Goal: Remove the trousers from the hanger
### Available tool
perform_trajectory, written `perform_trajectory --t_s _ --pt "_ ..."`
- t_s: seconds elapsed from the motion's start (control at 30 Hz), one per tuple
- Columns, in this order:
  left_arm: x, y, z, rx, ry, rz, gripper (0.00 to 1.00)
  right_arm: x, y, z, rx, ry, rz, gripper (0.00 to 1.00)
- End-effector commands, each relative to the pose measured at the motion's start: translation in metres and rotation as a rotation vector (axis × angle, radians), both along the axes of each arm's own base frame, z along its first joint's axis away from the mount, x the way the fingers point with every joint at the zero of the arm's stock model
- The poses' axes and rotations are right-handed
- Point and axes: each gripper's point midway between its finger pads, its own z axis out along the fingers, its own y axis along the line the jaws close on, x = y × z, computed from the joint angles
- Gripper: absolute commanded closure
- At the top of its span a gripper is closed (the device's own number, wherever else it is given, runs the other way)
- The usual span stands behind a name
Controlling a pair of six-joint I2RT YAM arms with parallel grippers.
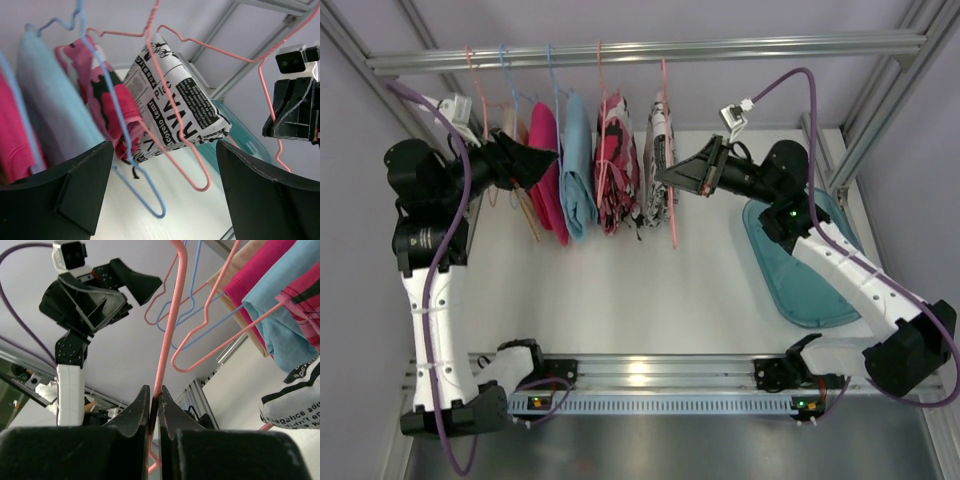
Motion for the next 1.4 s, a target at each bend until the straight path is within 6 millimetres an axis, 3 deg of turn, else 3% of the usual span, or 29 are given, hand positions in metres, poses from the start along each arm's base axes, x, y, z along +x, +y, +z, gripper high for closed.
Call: perform_trajectory --t_s 0.0,0.13,0.37,0.4,0.57,0.7,1.07,1.17,1.2,1.3,1.37 --pt "0.001 -0.025 0.048 -0.014 -0.155 -0.099 0.11 -0.040 -0.027 0.081 0.133 -0.392 -0.036 1.00" --pt "0.016 -0.043 0.064 -0.032 -0.173 -0.152 0.12 -0.046 -0.032 0.086 0.129 -0.416 -0.049 1.00" --pt "0.004 -0.124 0.078 -0.158 -0.199 -0.408 0.13 -0.037 -0.037 0.085 0.121 -0.393 -0.075 1.00" --pt "-0.005 -0.141 0.079 -0.191 -0.185 -0.466 0.13 -0.035 -0.038 0.085 0.118 -0.394 -0.081 1.00" --pt "-0.010 -0.201 0.068 -0.275 -0.145 -0.596 0.16 -0.034 -0.041 0.083 0.110 -0.406 -0.092 1.00" --pt "-0.001 -0.228 0.062 -0.378 -0.081 -0.633 0.19 -0.035 -0.042 0.087 0.109 -0.426 -0.095 1.00" --pt "0.000 -0.260 0.066 -0.537 0.023 -0.683 0.45 -0.034 -0.042 0.085 0.098 -0.435 -0.098 1.00" --pt "0.000 -0.260 0.064 -0.557 0.042 -0.676 0.60 -0.033 -0.042 0.081 0.091 -0.430 -0.098 1.00" --pt "0.000 -0.261 0.063 -0.558 0.047 -0.676 0.76 -0.033 -0.042 0.080 0.085 -0.434 -0.102 1.00" --pt "-0.002 -0.261 0.064 -0.563 0.053 -0.682 0.97 -0.027 -0.043 0.071 0.056 -0.431 -0.129 0.99" --pt "-0.001 -0.259 0.066 -0.576 0.066 -0.672 1.00 -0.021 -0.043 0.066 0.034 -0.426 -0.154 0.90"
